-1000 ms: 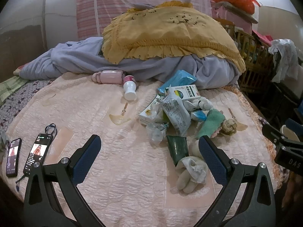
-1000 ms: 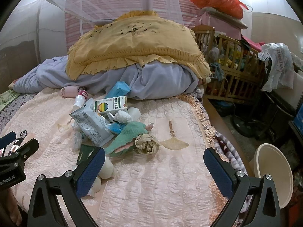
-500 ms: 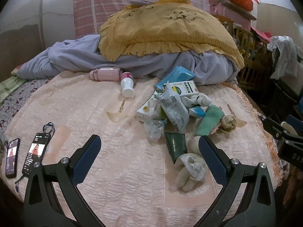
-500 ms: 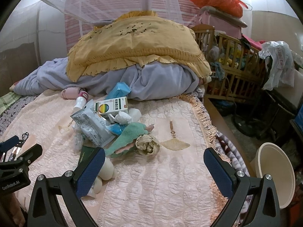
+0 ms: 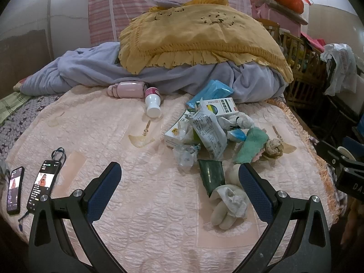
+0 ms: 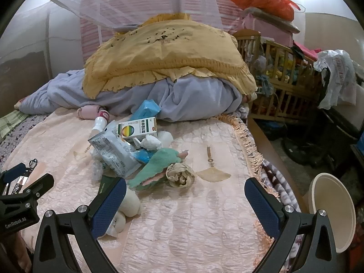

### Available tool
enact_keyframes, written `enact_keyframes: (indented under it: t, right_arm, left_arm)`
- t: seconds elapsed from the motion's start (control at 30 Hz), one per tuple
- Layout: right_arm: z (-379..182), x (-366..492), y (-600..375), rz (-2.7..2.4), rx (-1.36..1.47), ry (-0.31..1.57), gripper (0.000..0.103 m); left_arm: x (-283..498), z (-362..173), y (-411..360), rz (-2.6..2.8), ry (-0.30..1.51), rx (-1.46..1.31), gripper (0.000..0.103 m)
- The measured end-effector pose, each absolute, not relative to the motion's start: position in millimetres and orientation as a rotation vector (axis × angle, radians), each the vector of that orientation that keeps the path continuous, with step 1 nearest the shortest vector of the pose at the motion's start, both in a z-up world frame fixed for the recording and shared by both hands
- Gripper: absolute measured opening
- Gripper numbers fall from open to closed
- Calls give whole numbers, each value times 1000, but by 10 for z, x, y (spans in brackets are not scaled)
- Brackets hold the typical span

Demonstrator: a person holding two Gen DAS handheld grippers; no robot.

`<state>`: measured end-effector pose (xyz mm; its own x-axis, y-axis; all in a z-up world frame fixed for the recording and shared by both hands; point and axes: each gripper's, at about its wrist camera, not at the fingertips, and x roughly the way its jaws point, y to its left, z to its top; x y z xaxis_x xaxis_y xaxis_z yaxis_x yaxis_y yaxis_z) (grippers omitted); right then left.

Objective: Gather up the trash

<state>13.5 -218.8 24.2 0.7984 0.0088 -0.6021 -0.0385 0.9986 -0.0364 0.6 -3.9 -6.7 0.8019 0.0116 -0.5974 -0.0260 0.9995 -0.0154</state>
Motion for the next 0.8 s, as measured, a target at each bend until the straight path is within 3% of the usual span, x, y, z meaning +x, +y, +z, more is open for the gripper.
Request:
enact_keyframes:
  t: [0.8]
  right_arm:
    - [92,103,-2273,92,-80,707,103]
  left_arm:
    - [-6,-147,83,-29,726,-30,102]
